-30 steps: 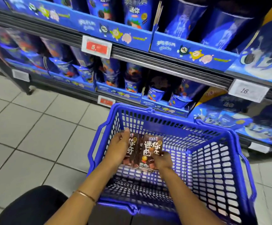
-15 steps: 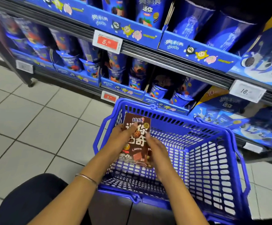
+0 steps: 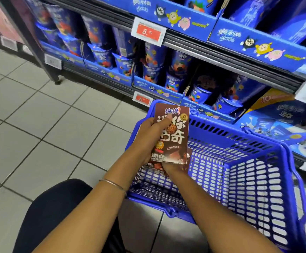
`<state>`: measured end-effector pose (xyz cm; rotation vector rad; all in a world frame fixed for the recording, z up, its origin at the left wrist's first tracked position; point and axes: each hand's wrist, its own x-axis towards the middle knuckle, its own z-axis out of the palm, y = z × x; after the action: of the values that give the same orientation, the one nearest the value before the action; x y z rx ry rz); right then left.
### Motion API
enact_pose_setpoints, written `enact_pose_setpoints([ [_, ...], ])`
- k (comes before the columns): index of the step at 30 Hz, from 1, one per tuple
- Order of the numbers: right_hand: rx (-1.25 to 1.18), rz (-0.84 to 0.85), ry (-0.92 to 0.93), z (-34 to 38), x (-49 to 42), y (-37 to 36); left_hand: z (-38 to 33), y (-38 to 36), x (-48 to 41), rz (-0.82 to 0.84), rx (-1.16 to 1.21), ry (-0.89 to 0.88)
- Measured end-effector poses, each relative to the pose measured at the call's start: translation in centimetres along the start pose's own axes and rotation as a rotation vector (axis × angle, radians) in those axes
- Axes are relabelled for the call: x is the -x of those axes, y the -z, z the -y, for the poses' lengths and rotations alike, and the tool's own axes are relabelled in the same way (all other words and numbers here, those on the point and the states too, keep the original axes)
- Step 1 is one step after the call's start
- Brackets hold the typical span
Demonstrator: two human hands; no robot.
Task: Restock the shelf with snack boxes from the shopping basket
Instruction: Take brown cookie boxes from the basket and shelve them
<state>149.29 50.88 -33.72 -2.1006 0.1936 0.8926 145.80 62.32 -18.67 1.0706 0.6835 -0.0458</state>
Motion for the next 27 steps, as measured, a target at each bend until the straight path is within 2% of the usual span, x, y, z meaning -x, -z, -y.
enact_pose_setpoints([
  [6, -0.243, -0.030, -0.125, 0.3, 0.2, 0.3, -0.1, -0.2, -0.1, 0.019, -0.021, 0.024],
  [9, -0.427, -0.113, -0.071, 0.3, 1.4, 2.9, -0.1, -0.1, -0.5, 0.026, -0.038, 0.015],
  [13, -0.532, -0.279, -0.024, -0.3, 4.8, 9.1, 0.0, -0.3, -1.7, -0.008, -0.066, 0.030],
  [17, -0.650, -0.342, 0.021, -0.2, 7.9, 13.5, 0.7, -0.9, -2.8, -0.060, -0.175, 0.045],
  [22, -0.813, -0.254, 0.080, 2.1, 9.2, 14.1, 1.6, -1.8, -3.3, -0.062, -0.304, 0.006],
  [27, -0.618, -0.163, 0.199, 4.4, 9.5, 10.9, 1.9, -2.7, -2.7, 0.114, -0.171, -0.004],
])
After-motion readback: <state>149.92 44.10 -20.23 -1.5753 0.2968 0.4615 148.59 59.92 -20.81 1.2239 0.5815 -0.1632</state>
